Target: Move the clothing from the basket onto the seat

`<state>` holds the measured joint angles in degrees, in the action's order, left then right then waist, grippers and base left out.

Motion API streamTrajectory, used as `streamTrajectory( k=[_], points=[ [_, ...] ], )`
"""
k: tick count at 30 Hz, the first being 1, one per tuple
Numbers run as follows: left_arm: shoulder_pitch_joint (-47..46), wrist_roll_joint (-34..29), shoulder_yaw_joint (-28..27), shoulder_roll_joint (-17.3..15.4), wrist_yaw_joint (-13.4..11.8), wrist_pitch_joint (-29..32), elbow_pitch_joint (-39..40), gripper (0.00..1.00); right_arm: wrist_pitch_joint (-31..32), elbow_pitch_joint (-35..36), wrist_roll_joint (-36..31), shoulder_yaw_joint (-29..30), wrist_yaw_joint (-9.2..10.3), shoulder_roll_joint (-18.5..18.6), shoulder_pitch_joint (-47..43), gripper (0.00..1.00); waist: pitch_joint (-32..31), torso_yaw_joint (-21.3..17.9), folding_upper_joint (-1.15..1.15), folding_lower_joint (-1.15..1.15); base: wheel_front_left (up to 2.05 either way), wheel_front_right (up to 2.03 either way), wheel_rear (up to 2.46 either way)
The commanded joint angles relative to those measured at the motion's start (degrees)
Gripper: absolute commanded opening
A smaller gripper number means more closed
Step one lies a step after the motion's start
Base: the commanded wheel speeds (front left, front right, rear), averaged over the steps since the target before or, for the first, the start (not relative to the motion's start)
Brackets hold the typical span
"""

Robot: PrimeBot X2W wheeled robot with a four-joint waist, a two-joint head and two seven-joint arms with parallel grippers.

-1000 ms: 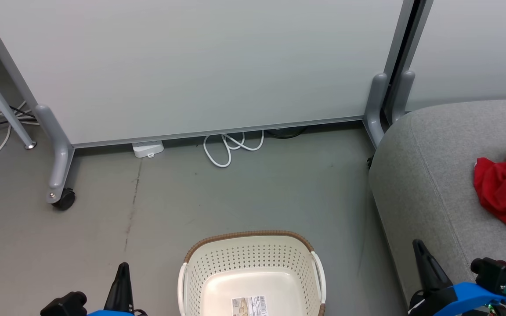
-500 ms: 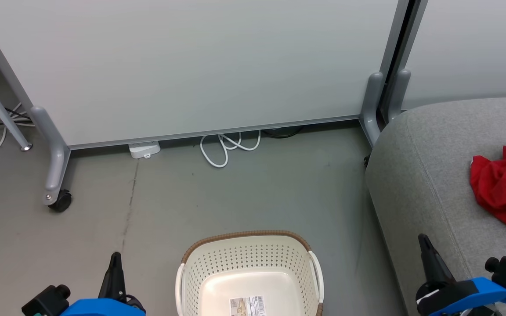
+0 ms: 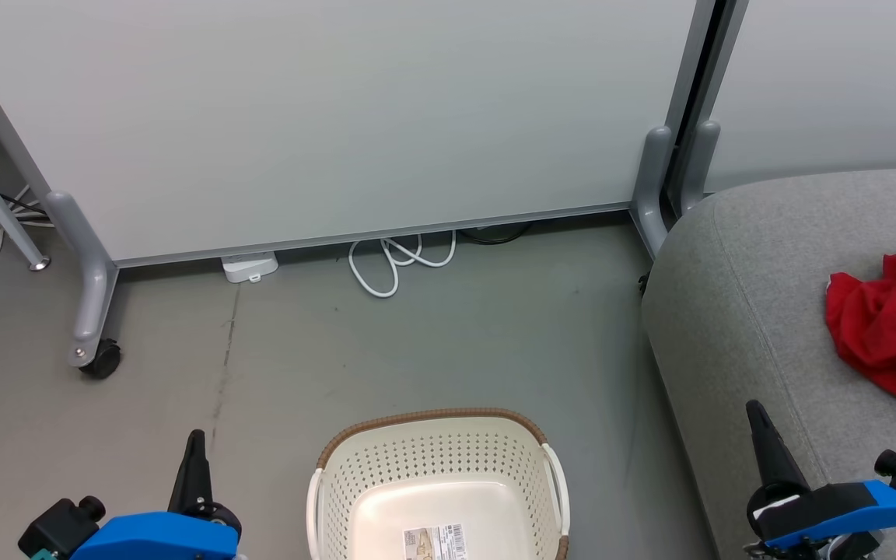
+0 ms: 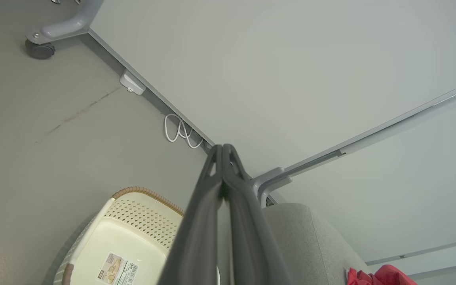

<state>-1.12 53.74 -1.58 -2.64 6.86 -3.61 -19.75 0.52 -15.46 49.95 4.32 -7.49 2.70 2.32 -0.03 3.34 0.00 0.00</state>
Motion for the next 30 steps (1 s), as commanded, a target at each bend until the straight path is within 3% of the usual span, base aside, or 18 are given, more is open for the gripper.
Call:
streamTrajectory(
  k=[1,30],
  points=[
    [-1.56,1.93,-0.60,-0.22,0.28,0.50,0.97,0.00,0.41,0.84,2.31,0.28,0.00,0.19,1.49,0.00,0.01,-0.07,0.00,0.00,0.00,0.00,0.00],
    [-3.37,18.75,-2.68,-0.28,0.55,4.99,3.24,0.00,2.99,1.21,20.68,1.20,-0.01,0.23,2.80,0.00,0.08,-1.31,0.00,0.00,0.00,0.00,0.00]
  ],
)
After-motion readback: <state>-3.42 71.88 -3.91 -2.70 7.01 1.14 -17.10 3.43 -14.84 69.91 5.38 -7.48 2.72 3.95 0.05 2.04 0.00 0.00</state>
